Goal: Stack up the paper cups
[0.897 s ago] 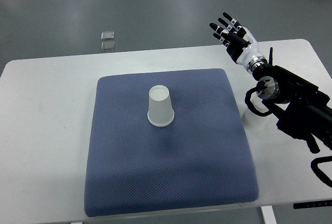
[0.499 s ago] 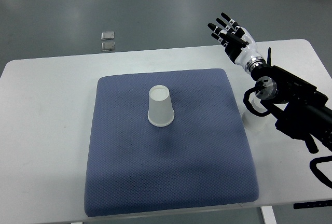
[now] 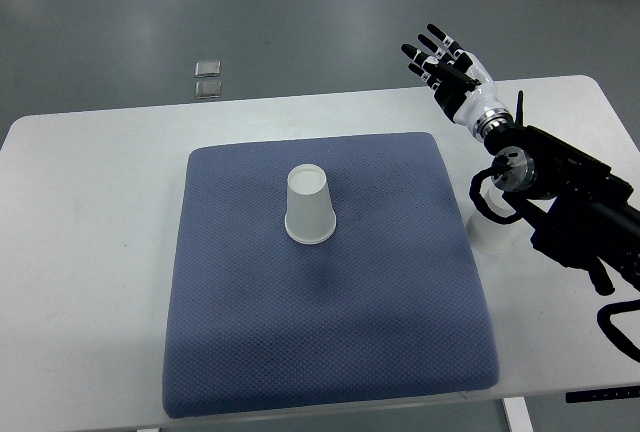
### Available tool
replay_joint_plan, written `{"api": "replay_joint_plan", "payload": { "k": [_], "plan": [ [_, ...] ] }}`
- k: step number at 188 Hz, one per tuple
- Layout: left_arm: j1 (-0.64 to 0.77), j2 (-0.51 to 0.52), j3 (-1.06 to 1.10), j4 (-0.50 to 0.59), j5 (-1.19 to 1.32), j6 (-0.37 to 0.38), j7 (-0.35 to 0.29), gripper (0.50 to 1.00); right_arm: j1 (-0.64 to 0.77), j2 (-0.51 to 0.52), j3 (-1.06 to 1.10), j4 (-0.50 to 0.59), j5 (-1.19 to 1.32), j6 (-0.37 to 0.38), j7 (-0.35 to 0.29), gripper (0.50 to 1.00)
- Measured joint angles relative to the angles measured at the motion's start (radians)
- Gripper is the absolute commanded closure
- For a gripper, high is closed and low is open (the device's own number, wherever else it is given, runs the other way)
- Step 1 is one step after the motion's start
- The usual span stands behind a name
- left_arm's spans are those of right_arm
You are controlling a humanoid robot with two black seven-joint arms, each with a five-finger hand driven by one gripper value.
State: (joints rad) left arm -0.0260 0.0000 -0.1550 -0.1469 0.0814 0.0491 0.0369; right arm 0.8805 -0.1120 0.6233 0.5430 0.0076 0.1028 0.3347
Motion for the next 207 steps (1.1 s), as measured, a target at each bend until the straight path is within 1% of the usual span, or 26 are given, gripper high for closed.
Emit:
{"api": "replay_joint_plan", "payload": {
  "k": [54, 120, 167, 207],
  "plan": [
    [0.000, 0.000, 0.000, 0.001, 0.000, 0.000, 0.000, 0.500, 0.003, 0.000, -0.001, 0.000, -0.002, -0.002, 0.000, 0.589],
    [0.000, 0.000, 0.000, 0.001, 0.000, 0.000, 0.000, 0.500, 0.048, -0.019, -0.016, 0.008, -0.015, 0.001, -0.004, 0.589],
    [0.000, 0.000, 0.000, 0.001, 0.000, 0.000, 0.000, 0.500, 0.114, -0.078, -0.035, 0.013, -0.054, 0.011, -0.011, 0.589],
    [0.000, 0.000, 0.000, 0.000, 0.000, 0.000, 0.000, 0.500, 0.183, -0.179, -0.162, 0.040, -0.145, 0.038, -0.013, 0.589]
  ]
}}
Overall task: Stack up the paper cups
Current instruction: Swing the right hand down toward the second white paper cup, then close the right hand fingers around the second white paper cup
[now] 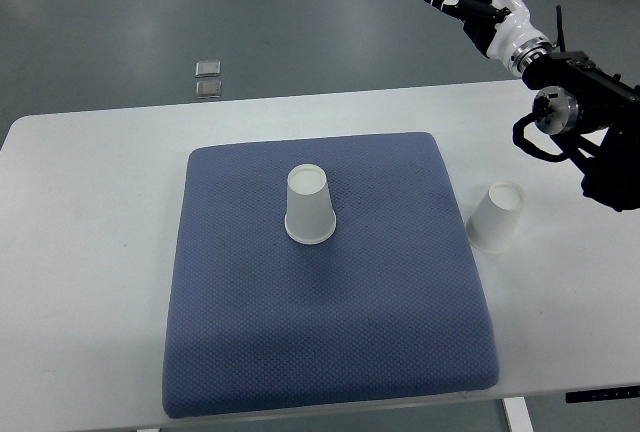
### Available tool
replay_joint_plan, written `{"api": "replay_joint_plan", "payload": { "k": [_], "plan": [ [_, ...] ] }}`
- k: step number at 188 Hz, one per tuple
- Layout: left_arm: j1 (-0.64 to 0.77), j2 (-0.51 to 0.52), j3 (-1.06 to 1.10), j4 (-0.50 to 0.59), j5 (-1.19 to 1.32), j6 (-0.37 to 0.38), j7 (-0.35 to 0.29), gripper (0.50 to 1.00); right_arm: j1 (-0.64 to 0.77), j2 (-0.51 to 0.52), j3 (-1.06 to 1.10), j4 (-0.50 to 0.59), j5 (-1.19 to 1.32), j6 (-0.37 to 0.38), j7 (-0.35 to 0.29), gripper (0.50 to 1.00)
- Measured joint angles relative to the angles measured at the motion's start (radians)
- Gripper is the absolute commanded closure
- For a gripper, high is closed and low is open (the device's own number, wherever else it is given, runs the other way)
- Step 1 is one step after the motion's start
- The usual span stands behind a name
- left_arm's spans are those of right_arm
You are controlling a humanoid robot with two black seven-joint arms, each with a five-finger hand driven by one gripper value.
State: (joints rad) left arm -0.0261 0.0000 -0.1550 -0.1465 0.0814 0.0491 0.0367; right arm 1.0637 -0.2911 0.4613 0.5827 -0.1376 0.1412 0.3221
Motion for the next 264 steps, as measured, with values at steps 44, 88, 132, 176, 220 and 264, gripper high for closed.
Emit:
{"api": "replay_joint_plan", "payload": {
  "k": [44, 88, 132, 176, 220, 264],
  "plan": [
    [0.000, 0.000, 0.000, 0.000, 0.000, 0.000, 0.000, 0.500, 0.105, -0.146, -0.220, 0.101, -0.072, 0.074, -0.001, 0.589],
    [0.000, 0.000, 0.000, 0.000, 0.000, 0.000, 0.000, 0.500, 0.207, -0.341, -0.410, 0.306, -0.309, 0.194, -0.003, 0.589],
    [0.000, 0.000, 0.000, 0.000, 0.000, 0.000, 0.000, 0.500, 0.222, -0.466, -0.481, 0.452, -0.700, 0.247, -0.001, 0.591],
    [0.000, 0.000, 0.000, 0.000, 0.000, 0.000, 0.000, 0.500, 0.233, -0.488, -0.519, 0.491, -1.079, 0.271, 0.003, 0.591],
    [0.000, 0.000, 0.000, 0.000, 0.000, 0.000, 0.000, 0.500, 0.231, -0.477, -0.559, 0.511, -1.310, 0.271, 0.005, 0.593],
    [0.000, 0.000, 0.000, 0.000, 0.000, 0.000, 0.000, 0.500, 0.214, -0.466, -0.583, 0.514, -1.338, 0.250, 0.003, 0.591]
  ]
}}
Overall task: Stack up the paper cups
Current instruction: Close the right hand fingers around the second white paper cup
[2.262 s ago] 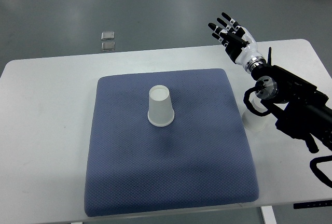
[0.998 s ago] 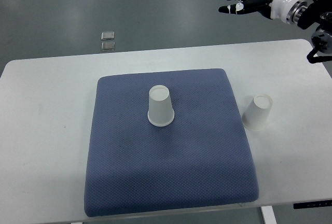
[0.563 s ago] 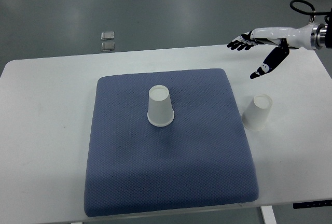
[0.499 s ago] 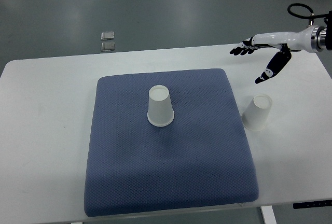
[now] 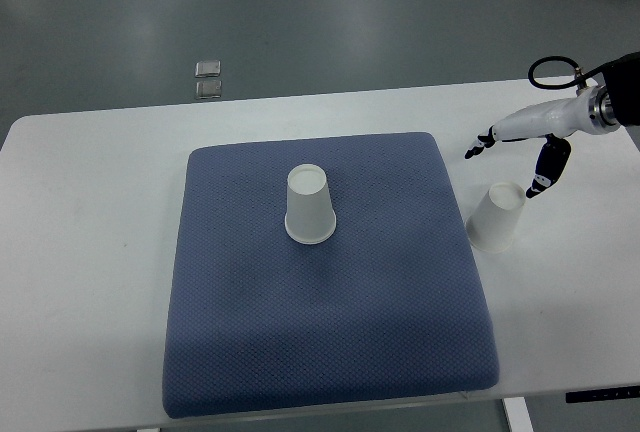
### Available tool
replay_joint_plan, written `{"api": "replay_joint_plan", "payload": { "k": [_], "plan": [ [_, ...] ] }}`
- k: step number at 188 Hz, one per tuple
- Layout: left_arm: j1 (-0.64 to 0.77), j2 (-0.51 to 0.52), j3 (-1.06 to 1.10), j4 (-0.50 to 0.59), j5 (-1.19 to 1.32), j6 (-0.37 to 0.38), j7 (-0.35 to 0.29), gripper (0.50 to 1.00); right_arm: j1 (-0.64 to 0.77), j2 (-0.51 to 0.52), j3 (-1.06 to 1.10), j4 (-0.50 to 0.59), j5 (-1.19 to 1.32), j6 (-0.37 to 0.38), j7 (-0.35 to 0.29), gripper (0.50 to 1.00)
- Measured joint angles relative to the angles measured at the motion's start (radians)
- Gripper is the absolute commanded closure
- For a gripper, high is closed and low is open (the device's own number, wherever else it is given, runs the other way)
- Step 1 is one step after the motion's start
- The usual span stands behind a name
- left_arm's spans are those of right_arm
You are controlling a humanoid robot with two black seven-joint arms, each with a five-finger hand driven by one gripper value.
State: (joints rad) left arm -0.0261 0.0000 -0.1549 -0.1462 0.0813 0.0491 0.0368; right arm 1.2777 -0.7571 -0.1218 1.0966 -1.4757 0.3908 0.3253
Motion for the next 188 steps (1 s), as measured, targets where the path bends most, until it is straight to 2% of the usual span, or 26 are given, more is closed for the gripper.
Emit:
{"api": "replay_joint_plan", "payload": {
  "k": [188],
  "plan": [
    [0.000, 0.000, 0.000, 0.000, 0.000, 0.000, 0.000, 0.500, -0.185, 0.006, -0.019, -0.027, -0.025, -0.275, -0.005, 0.601]
  ]
}}
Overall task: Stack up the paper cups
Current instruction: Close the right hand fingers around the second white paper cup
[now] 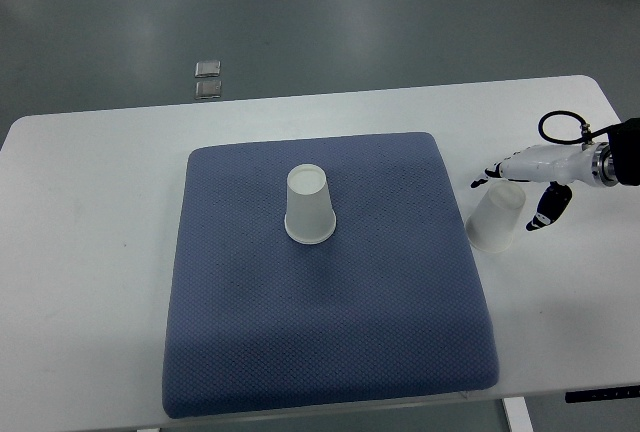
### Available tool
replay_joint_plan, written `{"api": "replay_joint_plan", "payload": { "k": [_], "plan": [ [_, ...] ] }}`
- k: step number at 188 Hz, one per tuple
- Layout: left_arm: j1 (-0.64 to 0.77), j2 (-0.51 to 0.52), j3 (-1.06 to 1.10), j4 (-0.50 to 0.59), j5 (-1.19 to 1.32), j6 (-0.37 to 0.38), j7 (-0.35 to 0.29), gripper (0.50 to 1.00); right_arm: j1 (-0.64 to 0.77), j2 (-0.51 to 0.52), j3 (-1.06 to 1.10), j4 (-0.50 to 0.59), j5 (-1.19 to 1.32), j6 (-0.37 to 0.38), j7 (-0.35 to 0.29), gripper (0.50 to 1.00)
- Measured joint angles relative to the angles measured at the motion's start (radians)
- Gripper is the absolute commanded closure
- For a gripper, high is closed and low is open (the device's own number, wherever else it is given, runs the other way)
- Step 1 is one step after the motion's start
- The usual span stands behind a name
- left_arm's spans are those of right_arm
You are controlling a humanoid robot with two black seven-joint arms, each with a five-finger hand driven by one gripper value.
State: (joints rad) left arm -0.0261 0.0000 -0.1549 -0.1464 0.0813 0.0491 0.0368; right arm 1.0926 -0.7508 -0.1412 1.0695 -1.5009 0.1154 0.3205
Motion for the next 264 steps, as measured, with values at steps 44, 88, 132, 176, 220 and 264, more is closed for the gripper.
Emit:
{"api": "replay_joint_plan", "payload": {
  "k": [44, 88, 132, 176, 220, 264],
  "plan": [
    [0.000, 0.000, 0.000, 0.000, 0.000, 0.000, 0.000, 0.500, 0.000, 0.009, 0.000, -0.002, 0.002, -0.012, 0.000, 0.603],
    [0.000, 0.000, 0.000, 0.000, 0.000, 0.000, 0.000, 0.500, -0.012, 0.028, 0.000, 0.009, 0.002, -0.021, 0.000, 0.601],
    [0.000, 0.000, 0.000, 0.000, 0.000, 0.000, 0.000, 0.500, -0.014, 0.043, 0.000, 0.003, -0.001, -0.023, 0.000, 0.628],
    [0.000, 0.000, 0.000, 0.000, 0.000, 0.000, 0.000, 0.500, -0.014, 0.045, 0.000, -0.001, -0.012, -0.023, 0.000, 0.703],
    [0.000, 0.000, 0.000, 0.000, 0.000, 0.000, 0.000, 0.500, -0.014, 0.045, 0.000, -0.002, -0.015, -0.020, 0.000, 0.762],
    [0.000, 0.000, 0.000, 0.000, 0.000, 0.000, 0.000, 0.500, -0.012, 0.045, 0.000, -0.002, -0.013, -0.012, 0.000, 0.824]
  ]
}}
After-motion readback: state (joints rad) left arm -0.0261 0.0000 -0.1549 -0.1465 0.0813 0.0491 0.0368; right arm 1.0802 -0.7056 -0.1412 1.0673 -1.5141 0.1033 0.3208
